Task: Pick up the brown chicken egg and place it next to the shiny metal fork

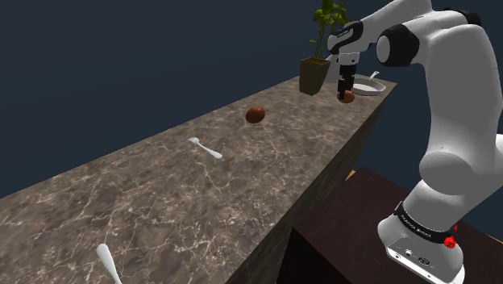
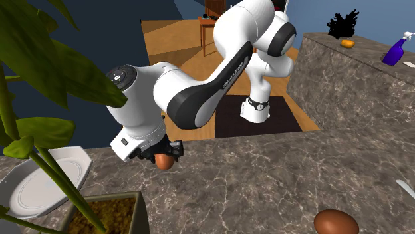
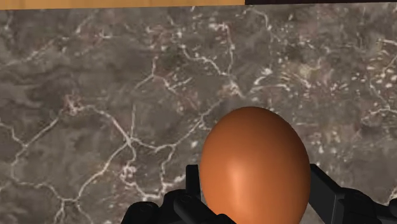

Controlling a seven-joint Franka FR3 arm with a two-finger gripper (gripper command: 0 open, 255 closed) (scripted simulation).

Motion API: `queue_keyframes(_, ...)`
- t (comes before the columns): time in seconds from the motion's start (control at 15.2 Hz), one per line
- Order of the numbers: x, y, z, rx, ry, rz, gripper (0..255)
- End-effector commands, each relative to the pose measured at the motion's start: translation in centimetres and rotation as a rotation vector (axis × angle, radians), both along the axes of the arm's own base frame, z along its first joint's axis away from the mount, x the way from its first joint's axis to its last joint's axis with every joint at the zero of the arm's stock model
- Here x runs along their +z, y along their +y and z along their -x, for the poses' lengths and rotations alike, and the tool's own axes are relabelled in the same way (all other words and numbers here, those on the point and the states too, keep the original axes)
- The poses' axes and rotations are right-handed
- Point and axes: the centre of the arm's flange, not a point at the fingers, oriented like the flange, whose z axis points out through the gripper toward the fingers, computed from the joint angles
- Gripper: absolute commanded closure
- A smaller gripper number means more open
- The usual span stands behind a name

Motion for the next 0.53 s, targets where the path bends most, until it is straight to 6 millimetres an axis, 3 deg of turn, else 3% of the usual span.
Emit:
queue_keyframes(0.0,1.1,0.0,0.1,0.000,0.000,0.000,255)
queue_keyframes(0.46,4.8,0.0,0.1,0.000,0.000,0.000,255)
